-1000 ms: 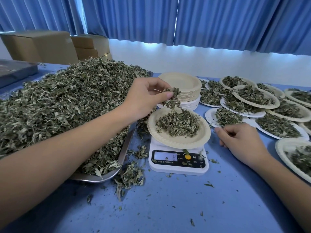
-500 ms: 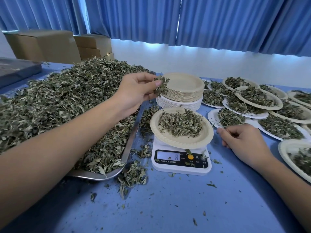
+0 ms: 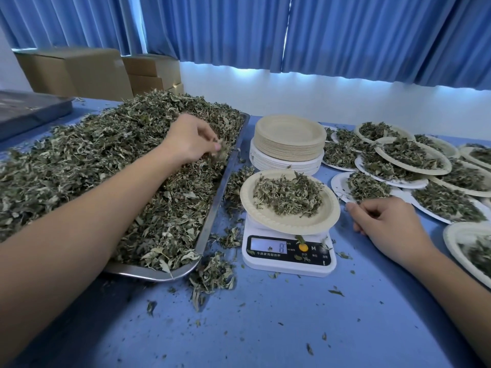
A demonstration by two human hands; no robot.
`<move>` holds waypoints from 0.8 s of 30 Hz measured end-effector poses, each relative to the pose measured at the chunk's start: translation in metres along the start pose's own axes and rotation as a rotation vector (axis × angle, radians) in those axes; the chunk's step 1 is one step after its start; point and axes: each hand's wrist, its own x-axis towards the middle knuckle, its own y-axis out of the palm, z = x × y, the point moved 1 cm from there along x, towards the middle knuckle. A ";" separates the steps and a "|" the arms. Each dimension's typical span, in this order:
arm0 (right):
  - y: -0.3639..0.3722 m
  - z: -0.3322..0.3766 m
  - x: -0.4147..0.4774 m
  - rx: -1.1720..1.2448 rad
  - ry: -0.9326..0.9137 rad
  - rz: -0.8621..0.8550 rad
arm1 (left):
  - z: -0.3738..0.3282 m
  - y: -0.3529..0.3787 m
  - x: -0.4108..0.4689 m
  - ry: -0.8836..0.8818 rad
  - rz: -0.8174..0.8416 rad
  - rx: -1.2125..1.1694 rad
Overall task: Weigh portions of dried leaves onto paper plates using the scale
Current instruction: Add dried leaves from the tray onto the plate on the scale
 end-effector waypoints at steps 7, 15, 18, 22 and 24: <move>0.000 0.001 0.000 0.003 -0.010 0.017 | 0.022 0.029 0.003 -0.003 0.196 0.469; -0.001 0.002 0.000 0.000 -0.001 0.026 | 0.022 0.031 0.004 0.017 0.221 0.408; -0.002 0.001 0.000 0.001 -0.003 0.028 | 0.019 0.034 0.002 0.000 0.197 0.311; -0.002 0.001 0.000 0.004 -0.002 0.031 | 0.018 0.036 -0.001 -0.006 0.155 0.289; -0.002 0.001 0.000 0.004 0.001 0.031 | 0.018 0.036 0.000 -0.009 0.144 0.297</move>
